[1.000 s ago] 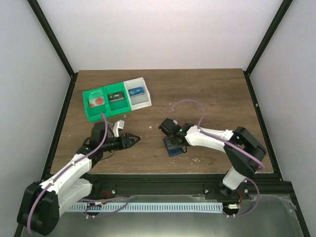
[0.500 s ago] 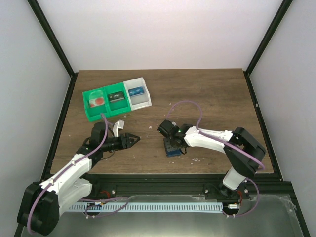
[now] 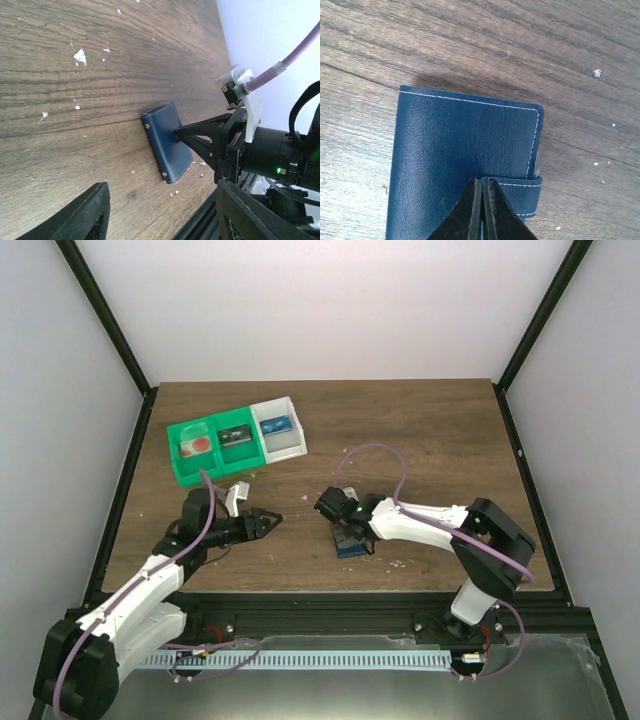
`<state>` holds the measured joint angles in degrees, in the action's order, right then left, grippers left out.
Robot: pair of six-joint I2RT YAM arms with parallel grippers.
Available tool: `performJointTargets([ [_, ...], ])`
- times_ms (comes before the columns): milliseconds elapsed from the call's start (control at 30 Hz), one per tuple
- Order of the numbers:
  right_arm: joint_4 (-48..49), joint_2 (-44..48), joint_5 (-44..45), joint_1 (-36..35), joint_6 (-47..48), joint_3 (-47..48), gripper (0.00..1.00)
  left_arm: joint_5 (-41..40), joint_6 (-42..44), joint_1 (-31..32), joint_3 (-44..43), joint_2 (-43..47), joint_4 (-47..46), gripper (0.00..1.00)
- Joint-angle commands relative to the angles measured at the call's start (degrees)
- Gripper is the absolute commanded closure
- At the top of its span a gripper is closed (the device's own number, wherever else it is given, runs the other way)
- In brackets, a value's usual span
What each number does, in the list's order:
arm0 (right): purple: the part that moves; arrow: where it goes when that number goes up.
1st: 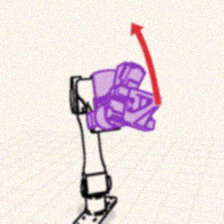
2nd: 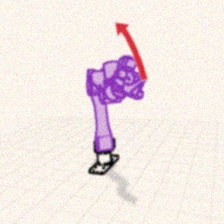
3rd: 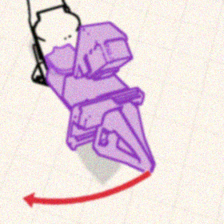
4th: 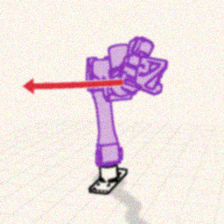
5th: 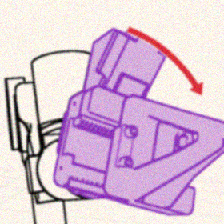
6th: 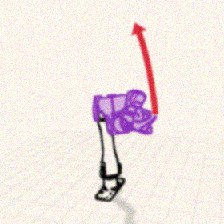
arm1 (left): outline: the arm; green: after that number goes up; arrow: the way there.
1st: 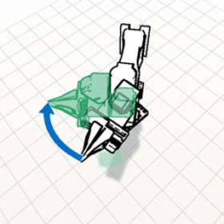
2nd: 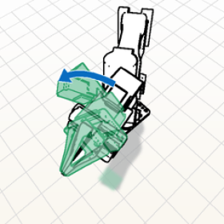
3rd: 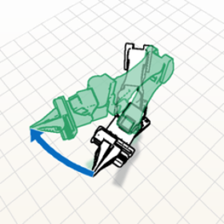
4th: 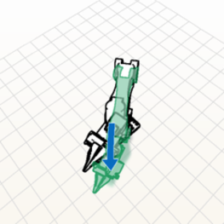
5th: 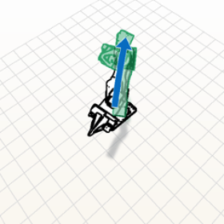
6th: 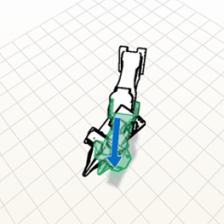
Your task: Take the credit cards out of the card holder
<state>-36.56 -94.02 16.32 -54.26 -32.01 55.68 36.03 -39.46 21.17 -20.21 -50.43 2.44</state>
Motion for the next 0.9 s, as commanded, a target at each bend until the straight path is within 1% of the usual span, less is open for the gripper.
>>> performJointTargets([
  [0, 0.49, 0.97, -0.87, -0.89, -0.66, 0.61, 0.99, -1.35, -0.07, 0.19, 1.29, 0.95, -0.20, 0.40],
  [233, 3.31, 3.61, -3.88, -2.04, -0.25, 0.20, 0.99, -1.39, -0.28, 0.24, 1.97, -0.05, -0.84, 0.41],
  [367, 8.57, 7.42, -7.95, -2.25, -0.59, -1.76, 0.99, 0.40, -1.76, 0.55, 3.01, -1.32, -3.89, 0.42],
  [433, 12.11, 8.36, -11.31, -2.25, -0.98, -3.17, 0.99, -0.08, -3.49, 1.08, 3.28, -2.27, -5.17, 0.43],
  [533, 15.57, 8.66, -14.86, -2.25, -2.17, -3.67, 1.00, 0.21, -6.70, 2.10, 4.38, -3.77, -9.25, 0.44],
  [633, 20.65, 10.49, -17.26, -2.25, -3.87, -4.94, 1.00, 2.72, -10.19, 3.21, 5.79, -5.58, -14.91, 0.44],
  [733, 23.63, 11.22, -18.91, -2.25, -5.23, -5.39, 0.99, 3.73, -13.00, 5.11, 7.12, -6.78, -19.40, 0.41],
  [867, 27.05, 11.69, -20.04, -2.25, -6.77, -6.20, 0.99, 2.50, -16.81, 8.17, 8.67, -8.11, -25.79, 0.37],
])
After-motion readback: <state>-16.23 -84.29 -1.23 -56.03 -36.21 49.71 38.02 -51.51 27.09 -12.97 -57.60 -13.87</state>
